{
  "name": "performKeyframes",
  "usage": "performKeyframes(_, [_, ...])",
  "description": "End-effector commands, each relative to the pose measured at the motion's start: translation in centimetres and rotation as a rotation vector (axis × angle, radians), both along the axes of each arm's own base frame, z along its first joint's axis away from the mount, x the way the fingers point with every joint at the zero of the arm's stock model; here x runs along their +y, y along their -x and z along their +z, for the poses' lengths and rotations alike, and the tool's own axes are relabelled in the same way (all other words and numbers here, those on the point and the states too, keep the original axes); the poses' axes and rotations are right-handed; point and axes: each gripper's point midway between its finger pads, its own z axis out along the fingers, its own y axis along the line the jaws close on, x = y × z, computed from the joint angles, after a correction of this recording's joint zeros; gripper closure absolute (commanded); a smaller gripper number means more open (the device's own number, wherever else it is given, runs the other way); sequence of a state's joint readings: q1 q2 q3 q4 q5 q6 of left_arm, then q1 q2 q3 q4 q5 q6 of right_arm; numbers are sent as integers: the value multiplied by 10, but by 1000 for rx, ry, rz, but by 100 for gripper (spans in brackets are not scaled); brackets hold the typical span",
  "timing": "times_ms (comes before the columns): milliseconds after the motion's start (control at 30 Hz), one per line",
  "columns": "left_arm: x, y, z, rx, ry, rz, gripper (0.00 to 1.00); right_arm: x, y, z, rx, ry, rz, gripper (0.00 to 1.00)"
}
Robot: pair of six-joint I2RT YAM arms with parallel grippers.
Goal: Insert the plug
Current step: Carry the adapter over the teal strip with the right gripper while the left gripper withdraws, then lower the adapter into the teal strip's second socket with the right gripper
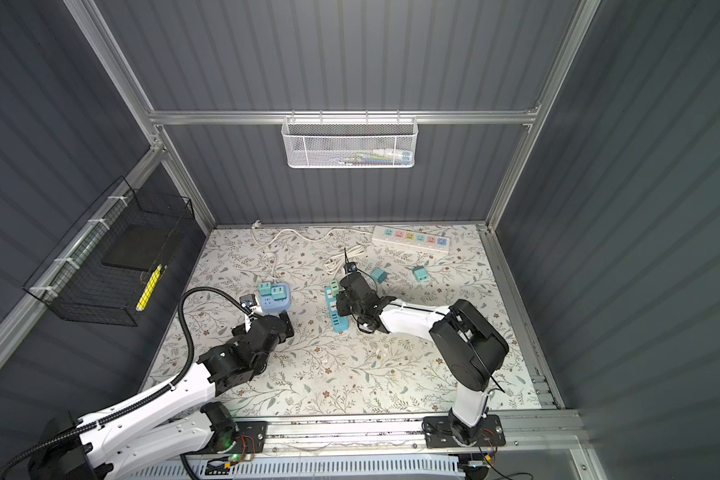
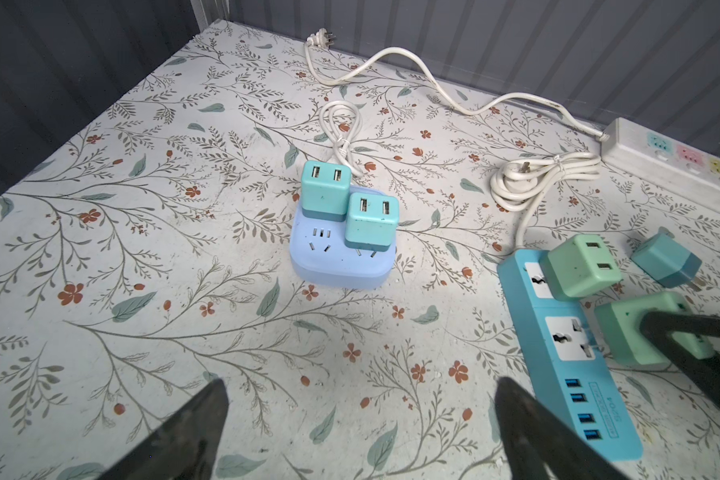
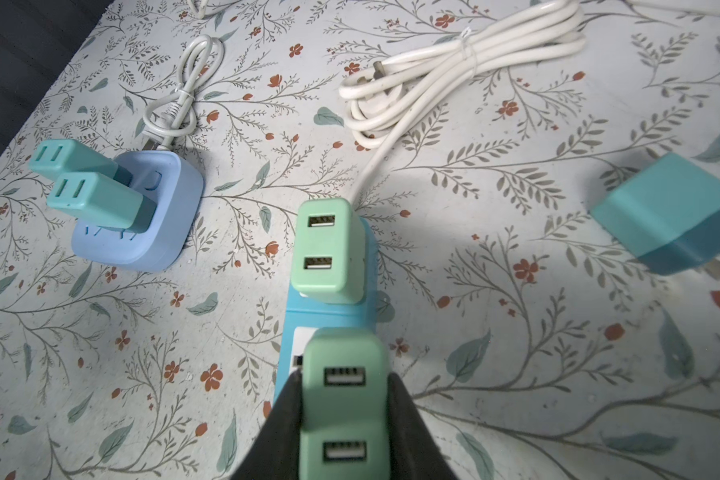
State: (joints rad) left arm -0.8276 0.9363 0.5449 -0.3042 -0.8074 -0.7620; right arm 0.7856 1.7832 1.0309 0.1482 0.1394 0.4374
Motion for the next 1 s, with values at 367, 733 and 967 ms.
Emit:
performKeyframes(367, [5, 0, 3, -16, -12, 2, 0, 3, 4, -19, -4, 164, -2, 82])
performKeyframes(733, [11, 0, 6, -29, -25, 15, 0, 1, 10, -41, 14, 343, -5, 82])
performKeyframes(967, [12, 0, 8, -34, -24, 18, 0, -9, 21, -69, 84, 409, 0, 82])
